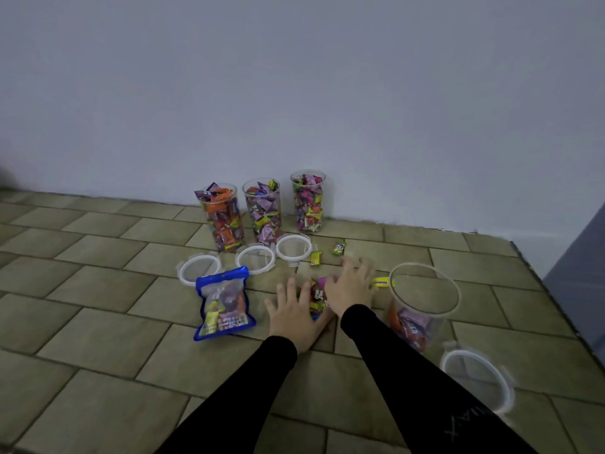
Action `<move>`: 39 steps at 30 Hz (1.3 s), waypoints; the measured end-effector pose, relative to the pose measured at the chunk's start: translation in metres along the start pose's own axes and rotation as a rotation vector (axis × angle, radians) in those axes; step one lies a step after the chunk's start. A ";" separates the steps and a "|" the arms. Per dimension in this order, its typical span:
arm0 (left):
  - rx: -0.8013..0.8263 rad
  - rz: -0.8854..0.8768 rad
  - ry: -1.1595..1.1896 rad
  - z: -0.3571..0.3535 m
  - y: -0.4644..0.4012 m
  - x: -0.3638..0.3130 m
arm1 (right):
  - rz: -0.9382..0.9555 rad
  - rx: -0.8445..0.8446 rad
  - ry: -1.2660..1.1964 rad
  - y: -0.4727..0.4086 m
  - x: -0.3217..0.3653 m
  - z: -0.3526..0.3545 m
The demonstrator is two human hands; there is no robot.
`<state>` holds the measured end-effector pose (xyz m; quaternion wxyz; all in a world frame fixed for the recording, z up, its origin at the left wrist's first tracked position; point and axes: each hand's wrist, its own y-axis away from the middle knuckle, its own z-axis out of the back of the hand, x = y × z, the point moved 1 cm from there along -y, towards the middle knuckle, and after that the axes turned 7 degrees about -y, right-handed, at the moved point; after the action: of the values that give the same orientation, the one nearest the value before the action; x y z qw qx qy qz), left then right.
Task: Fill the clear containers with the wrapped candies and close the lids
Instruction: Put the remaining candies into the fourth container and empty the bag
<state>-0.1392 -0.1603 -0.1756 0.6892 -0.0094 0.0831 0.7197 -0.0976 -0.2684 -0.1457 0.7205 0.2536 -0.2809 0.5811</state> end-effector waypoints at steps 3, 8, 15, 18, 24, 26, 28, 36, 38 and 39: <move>0.004 -0.056 0.003 0.001 -0.015 0.006 | -0.065 -0.034 0.039 -0.007 -0.005 -0.003; -0.035 -0.130 0.005 0.005 -0.044 0.012 | -0.136 -0.082 0.130 -0.025 -0.012 -0.016; -0.055 -0.288 0.020 0.012 -0.083 0.012 | -0.009 -0.078 0.232 -0.057 -0.008 -0.029; -0.095 -0.333 0.032 0.010 -0.088 0.013 | 0.114 -0.015 0.294 -0.069 -0.011 -0.031; -0.165 -0.395 0.140 0.003 -0.092 0.020 | 0.215 0.072 0.365 -0.077 -0.016 -0.036; -0.161 -0.431 0.218 0.003 -0.091 0.023 | 0.250 0.019 0.353 -0.071 -0.015 -0.035; -0.157 -0.463 0.298 0.004 -0.090 0.025 | 0.284 -0.064 0.308 -0.067 -0.018 -0.037; -0.259 -0.363 0.338 0.000 -0.088 0.021 | 0.283 -0.156 0.196 -0.049 -0.016 -0.031; -0.278 -0.325 0.335 -0.002 -0.088 0.020 | 0.303 -0.142 0.221 -0.044 -0.015 -0.034; -0.288 -0.307 0.336 -0.004 -0.088 0.019 | 0.292 -0.136 0.231 -0.042 -0.015 -0.033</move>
<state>-0.0531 -0.1386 -0.1911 0.7585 -0.2392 0.0904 0.5994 -0.0556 -0.2642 -0.1812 0.6714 0.0925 -0.2689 0.6844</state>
